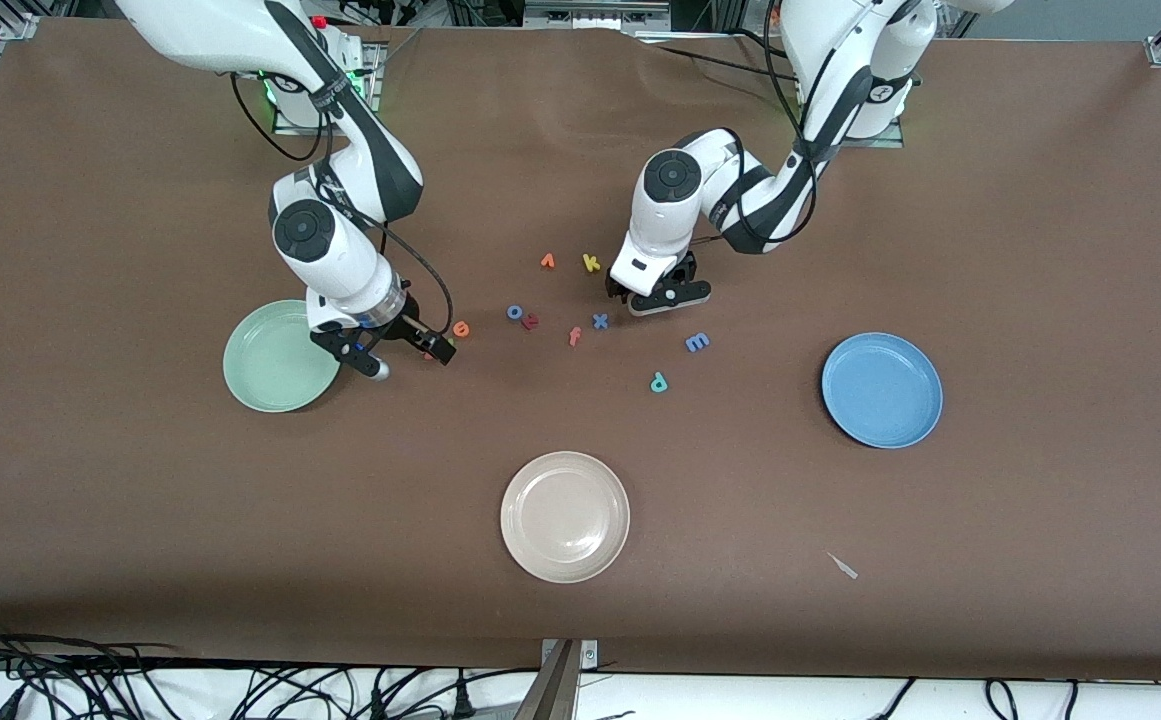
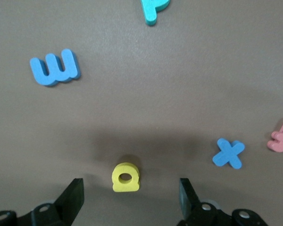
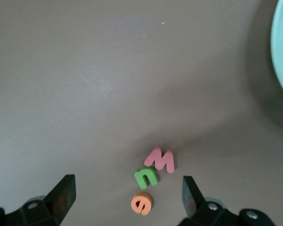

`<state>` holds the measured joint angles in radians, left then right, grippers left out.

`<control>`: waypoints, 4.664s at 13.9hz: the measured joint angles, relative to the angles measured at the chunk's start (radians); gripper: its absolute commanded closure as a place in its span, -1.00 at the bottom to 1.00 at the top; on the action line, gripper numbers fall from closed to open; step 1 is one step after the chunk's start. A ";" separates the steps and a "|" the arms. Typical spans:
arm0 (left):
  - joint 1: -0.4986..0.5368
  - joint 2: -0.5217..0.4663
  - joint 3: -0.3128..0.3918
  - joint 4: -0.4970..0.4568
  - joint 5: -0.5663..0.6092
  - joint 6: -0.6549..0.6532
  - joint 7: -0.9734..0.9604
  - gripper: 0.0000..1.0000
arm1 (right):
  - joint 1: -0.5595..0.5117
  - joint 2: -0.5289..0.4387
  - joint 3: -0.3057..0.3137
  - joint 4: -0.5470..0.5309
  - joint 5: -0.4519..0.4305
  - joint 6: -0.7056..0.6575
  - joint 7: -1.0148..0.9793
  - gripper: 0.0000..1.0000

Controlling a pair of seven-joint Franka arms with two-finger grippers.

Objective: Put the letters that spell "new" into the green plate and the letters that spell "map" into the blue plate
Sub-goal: 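Grasp the yellow o with the left gripper while the right gripper grabs letters, then drop the yellow o on the blue plate with the left gripper, then drop the pink and green letters onto the green plate with the right gripper, then grasp the teal P with the left gripper while the right gripper grasps the n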

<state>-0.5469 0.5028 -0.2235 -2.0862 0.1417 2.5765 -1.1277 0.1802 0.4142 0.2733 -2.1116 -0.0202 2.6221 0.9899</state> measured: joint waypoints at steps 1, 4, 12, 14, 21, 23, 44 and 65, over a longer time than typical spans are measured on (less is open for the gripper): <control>0.000 0.003 0.001 0.003 0.000 0.000 0.000 -0.53 | 0.001 0.010 -0.002 -0.009 -0.007 0.025 0.002 -1.00; 0.000 0.015 0.002 0.004 0.031 0.000 -0.003 -0.36 | 0.024 0.049 -0.040 -0.042 -0.030 0.110 0.009 -1.00; 0.000 0.023 0.005 0.004 0.043 -0.001 -0.005 0.42 | 0.266 0.098 -0.232 -0.047 -0.031 0.158 0.084 -0.98; 0.000 0.025 0.007 0.005 0.043 -0.001 -0.005 0.61 | 0.267 0.098 -0.235 -0.047 -0.031 0.159 0.084 -0.98; 0.039 0.026 0.013 0.039 0.045 -0.064 0.016 0.89 | 0.267 0.098 -0.241 -0.046 -0.031 0.159 0.084 -0.82; 0.071 0.025 0.011 0.097 0.044 -0.191 0.082 0.89 | 0.267 0.098 -0.249 -0.045 -0.036 0.159 0.084 -0.69; 0.608 0.120 0.014 0.334 0.054 -0.592 1.299 -1.00 | 0.273 0.081 -0.265 -0.027 -0.045 0.124 0.047 0.61; 0.313 0.188 -0.130 0.444 -0.008 -0.349 0.316 -1.00 | 0.268 -0.084 -0.575 -0.126 -0.046 -0.075 -0.629 -0.20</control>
<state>-0.2337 0.6903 -0.3530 -1.6421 0.1340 2.2273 -0.8117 0.4486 0.3303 -0.3017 -2.2374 -0.0662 2.5470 0.3606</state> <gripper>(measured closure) 0.000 0.498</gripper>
